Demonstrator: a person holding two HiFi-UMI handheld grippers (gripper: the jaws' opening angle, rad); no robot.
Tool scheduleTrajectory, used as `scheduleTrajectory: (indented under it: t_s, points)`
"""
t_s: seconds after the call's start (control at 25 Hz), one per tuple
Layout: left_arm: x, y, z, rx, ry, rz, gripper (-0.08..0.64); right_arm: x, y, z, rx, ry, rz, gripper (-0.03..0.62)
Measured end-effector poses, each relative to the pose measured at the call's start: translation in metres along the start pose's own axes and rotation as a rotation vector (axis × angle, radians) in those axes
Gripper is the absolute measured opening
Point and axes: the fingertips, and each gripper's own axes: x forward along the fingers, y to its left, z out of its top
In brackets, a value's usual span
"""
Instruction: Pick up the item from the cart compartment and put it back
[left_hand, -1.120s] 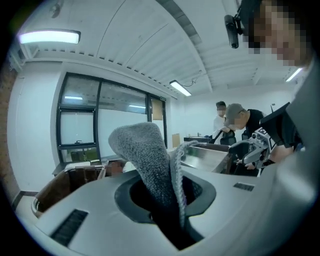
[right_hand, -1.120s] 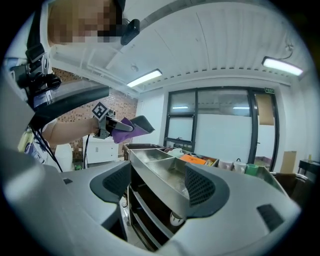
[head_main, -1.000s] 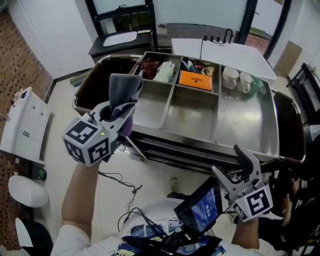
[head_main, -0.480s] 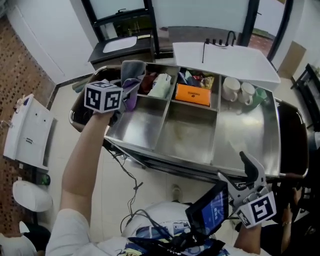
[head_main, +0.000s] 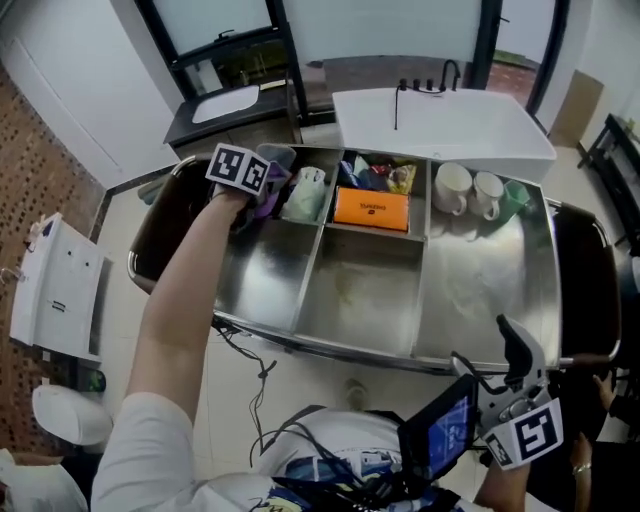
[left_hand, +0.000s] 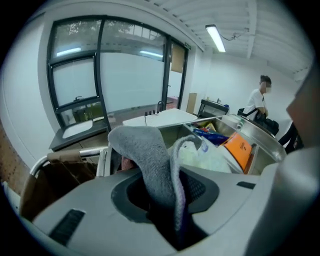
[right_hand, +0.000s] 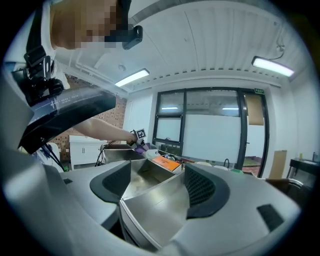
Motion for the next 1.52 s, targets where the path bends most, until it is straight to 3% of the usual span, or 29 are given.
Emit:
scheduleTrajectory:
  t_s: [0.12, 0.2, 0.48, 0.84, 1.2, 1.36, 1.52]
  points:
    - [0.015, -0.001, 0.003, -0.015, -0.027, -0.033, 0.222, 0.0, -0.011, -0.005, 0.001, 0.015, -0.02, 0.353]
    - [0.024, -0.006, 0.006, 0.016, -0.031, -0.033, 0.282, 0.002, -0.013, -0.007, 0.0, 0.025, -0.026, 0.353]
    - [0.014, -0.001, 0.019, 0.042, -0.107, 0.004, 0.327, 0.017, -0.003, -0.005, -0.006, 0.021, -0.007, 0.353]
    - [-0.081, 0.004, 0.042, 0.066, -0.345, 0.023, 0.327, 0.041, 0.033, 0.005, -0.005, 0.018, -0.009, 0.353]
    - [-0.228, -0.071, -0.013, 0.163, -0.602, -0.041, 0.316, 0.054, 0.104, 0.019, -0.014, 0.011, 0.009, 0.353]
    - [-0.299, -0.113, -0.063, 0.209, -0.691, -0.055, 0.314, 0.055, 0.135, 0.026, -0.023, 0.006, 0.019, 0.353]
    - [-0.336, -0.146, -0.131, 0.235, -0.701, -0.03, 0.314, 0.045, 0.162, 0.033, -0.018, 0.003, 0.009, 0.353]
